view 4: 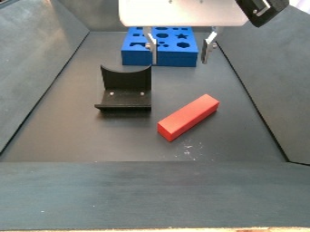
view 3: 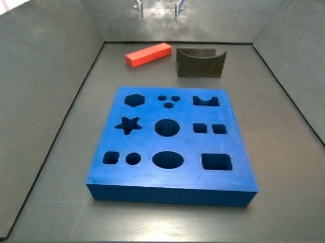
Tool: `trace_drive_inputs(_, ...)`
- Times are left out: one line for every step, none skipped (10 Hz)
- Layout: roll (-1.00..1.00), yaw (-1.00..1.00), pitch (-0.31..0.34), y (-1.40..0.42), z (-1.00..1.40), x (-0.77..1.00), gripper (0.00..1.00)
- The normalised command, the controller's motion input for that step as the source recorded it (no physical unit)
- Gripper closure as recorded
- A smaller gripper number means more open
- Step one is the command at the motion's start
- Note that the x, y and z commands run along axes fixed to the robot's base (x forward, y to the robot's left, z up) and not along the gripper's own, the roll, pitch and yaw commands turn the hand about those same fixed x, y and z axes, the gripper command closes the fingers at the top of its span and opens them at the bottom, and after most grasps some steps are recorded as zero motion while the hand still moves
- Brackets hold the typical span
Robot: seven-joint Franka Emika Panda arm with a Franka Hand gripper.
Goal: Pick up the rectangle object. Move up. Place the rectangle object on the fixture. Regrasp the rectangle object. Move to above the board. Insert the rectangle object.
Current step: Pick up the rectangle object.
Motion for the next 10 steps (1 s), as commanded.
trace_drive_inputs(0.0, -0.24, -0.111, 0.02, -0.06, -0.05, 0.0)
trace_drive_inputs(0.0, -0.58, -0.177, 0.16, -0.17, -0.02, 0.0)
trace_drive_inputs(-0.01, -0.67, -0.157, 0.25, -0.23, 0.0, 0.0)
trace_drive_inputs(0.0, -0.71, -0.14, 0.25, -0.23, 0.0, 0.0)
trace_drive_inputs(0.0, -0.7, -0.106, 0.27, -0.25, 0.0, 0.0)
trace_drive_inputs(0.0, -0.71, -0.109, 0.25, -0.33, 0.0, 0.0)
trace_drive_inputs(0.0, -0.77, -0.123, 0.2, -0.39, -0.05, 0.0)
trace_drive_inputs(-0.05, -0.74, -0.257, 0.18, -0.45, 0.0, 0.0)
trace_drive_inputs(0.0, -0.76, -0.426, 0.16, -0.62, -0.02, 0.0)
trace_drive_inputs(0.0, -0.73, -0.457, 0.12, -0.64, -0.08, 0.0)
